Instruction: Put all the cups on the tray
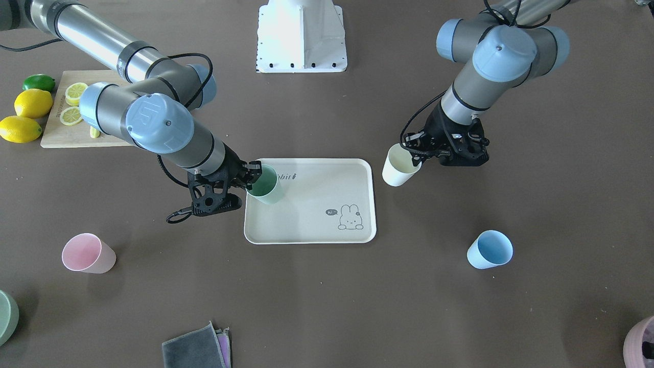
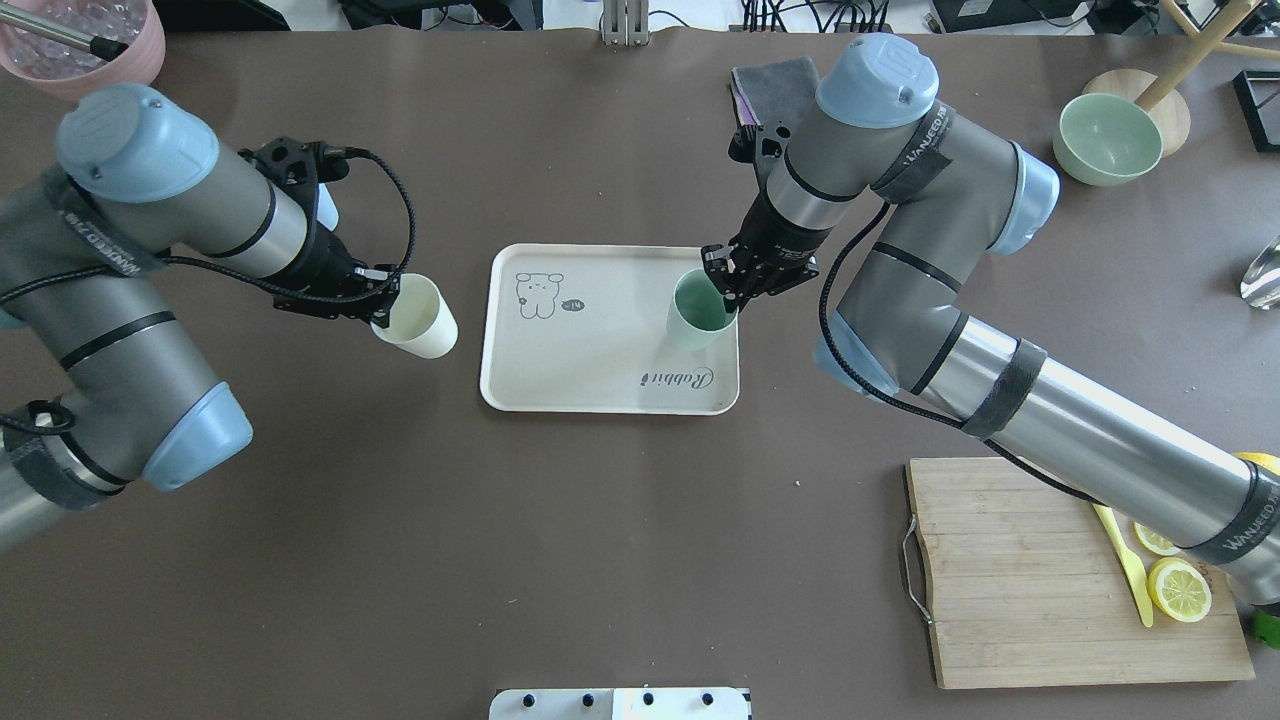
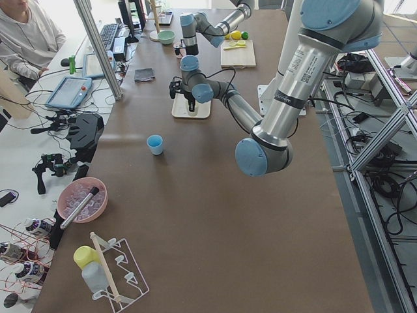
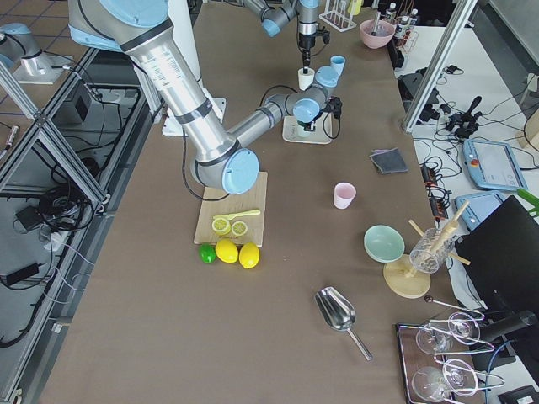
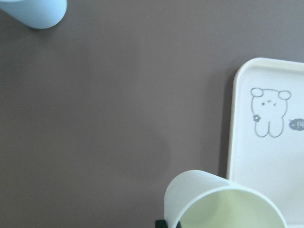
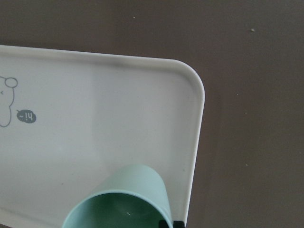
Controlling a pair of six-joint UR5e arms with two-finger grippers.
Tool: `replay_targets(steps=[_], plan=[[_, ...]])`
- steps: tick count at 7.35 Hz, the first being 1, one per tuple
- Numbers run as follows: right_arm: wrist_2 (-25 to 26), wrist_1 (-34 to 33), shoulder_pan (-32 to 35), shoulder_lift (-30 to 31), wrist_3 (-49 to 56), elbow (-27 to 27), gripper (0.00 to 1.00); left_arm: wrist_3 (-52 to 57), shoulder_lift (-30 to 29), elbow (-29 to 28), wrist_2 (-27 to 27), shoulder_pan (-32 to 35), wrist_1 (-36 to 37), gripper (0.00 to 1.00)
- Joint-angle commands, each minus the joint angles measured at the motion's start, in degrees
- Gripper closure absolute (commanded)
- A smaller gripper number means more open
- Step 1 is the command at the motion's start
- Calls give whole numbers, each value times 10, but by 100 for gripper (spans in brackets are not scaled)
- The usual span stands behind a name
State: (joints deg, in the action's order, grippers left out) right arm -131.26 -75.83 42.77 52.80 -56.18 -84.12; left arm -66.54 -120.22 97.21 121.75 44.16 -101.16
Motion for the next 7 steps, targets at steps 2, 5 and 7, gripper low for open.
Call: replay_targets(steps=[2,5,7], plan=[[2,-2,3,26,-2,-41,0,-52,-48,-36,-40,-43,0,100],[-13,-40,101,67,46,-76,0,-81,-72,-62,-63,-70,-1,12],[-3,-39,160,83,148,-32,1,-76,-74,-60,-83,-72,2,3]])
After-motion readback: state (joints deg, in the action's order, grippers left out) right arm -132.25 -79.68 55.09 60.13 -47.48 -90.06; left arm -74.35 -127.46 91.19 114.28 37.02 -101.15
